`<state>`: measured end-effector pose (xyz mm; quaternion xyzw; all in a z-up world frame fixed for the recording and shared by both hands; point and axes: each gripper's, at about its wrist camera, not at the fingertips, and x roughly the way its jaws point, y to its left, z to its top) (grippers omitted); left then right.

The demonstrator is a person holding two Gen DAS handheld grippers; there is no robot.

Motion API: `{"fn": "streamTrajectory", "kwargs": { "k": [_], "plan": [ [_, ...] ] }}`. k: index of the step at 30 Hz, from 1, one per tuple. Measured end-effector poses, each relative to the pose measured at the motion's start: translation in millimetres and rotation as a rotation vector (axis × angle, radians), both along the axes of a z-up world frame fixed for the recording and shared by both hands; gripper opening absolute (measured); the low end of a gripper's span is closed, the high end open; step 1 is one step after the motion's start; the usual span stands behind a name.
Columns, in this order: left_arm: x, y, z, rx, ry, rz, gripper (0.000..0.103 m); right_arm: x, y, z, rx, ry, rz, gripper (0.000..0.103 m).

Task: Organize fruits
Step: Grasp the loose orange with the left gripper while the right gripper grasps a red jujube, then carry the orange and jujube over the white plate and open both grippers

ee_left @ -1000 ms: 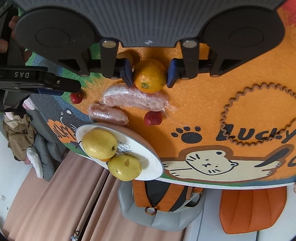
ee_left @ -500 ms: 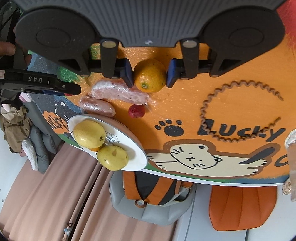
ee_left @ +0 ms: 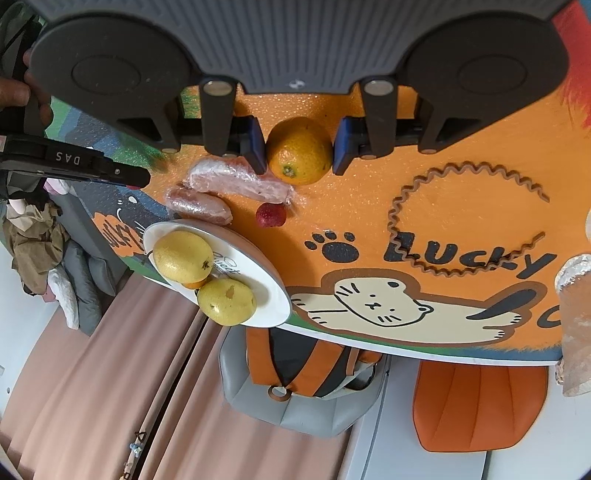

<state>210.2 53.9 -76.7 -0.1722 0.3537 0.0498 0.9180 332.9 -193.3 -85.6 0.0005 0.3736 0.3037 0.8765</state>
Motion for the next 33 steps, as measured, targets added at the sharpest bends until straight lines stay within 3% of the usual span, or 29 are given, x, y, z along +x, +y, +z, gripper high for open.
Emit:
{"fn": "streamTrajectory", "kwargs": {
  "k": [33],
  "plan": [
    [7.7, -8.3, 43.9, 0.037, -0.103, -0.032, 0.037, -12.4, 9.6, 42.8, 0.061, -0.097, 0.018, 0.024]
  ]
}}
